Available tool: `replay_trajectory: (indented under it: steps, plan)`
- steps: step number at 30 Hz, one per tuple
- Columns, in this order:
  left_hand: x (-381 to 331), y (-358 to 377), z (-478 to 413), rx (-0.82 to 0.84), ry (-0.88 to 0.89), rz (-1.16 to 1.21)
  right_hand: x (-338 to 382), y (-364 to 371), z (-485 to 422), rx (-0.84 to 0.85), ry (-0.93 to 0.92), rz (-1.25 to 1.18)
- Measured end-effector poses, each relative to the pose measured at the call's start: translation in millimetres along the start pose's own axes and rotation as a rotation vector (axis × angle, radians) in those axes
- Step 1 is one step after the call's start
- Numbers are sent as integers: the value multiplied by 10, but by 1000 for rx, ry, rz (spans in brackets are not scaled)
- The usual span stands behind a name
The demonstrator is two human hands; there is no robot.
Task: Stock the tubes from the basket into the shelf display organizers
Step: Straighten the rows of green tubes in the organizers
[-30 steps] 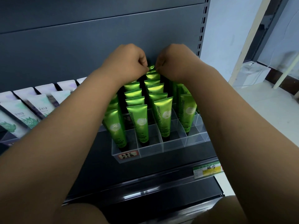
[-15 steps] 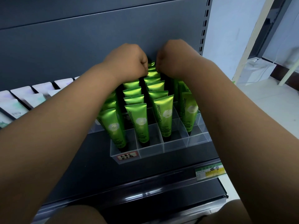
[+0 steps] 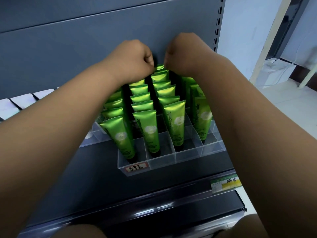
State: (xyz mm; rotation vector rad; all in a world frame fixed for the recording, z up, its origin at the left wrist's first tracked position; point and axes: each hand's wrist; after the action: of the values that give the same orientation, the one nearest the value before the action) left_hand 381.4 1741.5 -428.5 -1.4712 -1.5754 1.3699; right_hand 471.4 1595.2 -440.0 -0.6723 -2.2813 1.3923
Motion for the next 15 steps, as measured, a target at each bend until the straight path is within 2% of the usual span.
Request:
replay_trajectory:
  steps: [6, 15]
  plan:
    - [-1, 29, -129, 42, 19, -31, 33, 38, -89, -10, 57, -50]
    - [59, 83, -250, 86, 37, 6, 103, 26, -102, 70, 153, 33]
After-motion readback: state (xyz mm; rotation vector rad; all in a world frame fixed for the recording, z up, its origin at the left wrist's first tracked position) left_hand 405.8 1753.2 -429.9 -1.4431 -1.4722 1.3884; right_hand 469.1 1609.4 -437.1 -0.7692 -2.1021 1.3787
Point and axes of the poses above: each hand's wrist, its own z-axis away from the middle knuckle, its own y-axis out of the palm, x = y × z, and after that the axes turned 13 degrees about -y, right-handed
